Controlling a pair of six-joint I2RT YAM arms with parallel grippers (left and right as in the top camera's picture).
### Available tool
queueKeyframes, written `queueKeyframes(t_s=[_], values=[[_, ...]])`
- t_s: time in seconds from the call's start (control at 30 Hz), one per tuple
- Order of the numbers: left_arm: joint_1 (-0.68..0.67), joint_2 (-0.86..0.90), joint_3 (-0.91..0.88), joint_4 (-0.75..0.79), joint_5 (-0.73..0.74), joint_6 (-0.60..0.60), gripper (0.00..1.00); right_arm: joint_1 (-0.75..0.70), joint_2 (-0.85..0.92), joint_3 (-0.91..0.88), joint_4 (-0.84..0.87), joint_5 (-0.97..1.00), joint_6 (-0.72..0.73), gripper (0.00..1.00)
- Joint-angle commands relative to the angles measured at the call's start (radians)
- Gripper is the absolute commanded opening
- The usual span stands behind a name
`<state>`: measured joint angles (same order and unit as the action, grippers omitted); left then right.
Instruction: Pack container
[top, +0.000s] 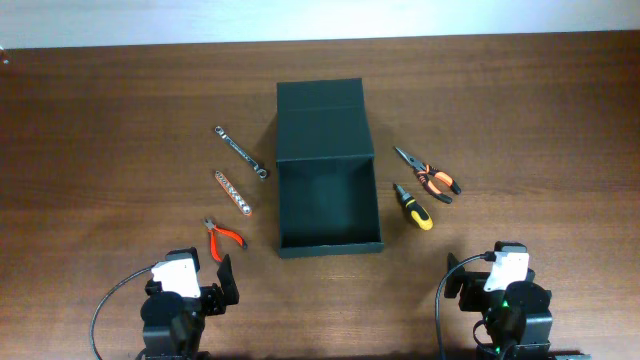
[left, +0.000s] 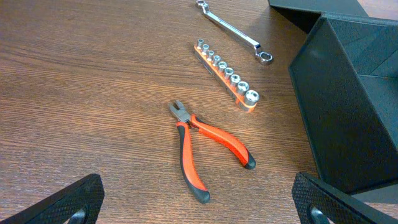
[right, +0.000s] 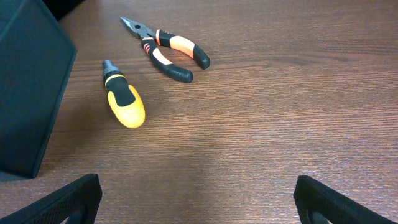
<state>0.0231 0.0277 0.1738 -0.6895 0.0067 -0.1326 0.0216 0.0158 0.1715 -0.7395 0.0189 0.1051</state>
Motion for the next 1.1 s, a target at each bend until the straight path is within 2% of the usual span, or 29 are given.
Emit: queueKeyframes(t_s=[0.0,0.73,0.87,1.07], values=[[0.007,-0.008,-0.005,0.005,-0.011,-0.009,0.99,-0.009,-0.013,-0.011,-0.001,0.013,0.005,0.99],[0.007,-0.008,-0.005,0.005,-0.011,-0.009,0.99,-0.009,0.008,0.023,0.039,0.016,0.005,0.99],[0.007,-0.008,-0.005,0.005,-0.011,-0.009,0.99,-0.009,0.124,0.154,0.050,0.021,0.003,0.99],[0.007,-0.008,-0.005,0.005,-0.011,-0.009,0.99,-0.009,0.477,0.492,-0.013,0.020,-0.023,0.99]])
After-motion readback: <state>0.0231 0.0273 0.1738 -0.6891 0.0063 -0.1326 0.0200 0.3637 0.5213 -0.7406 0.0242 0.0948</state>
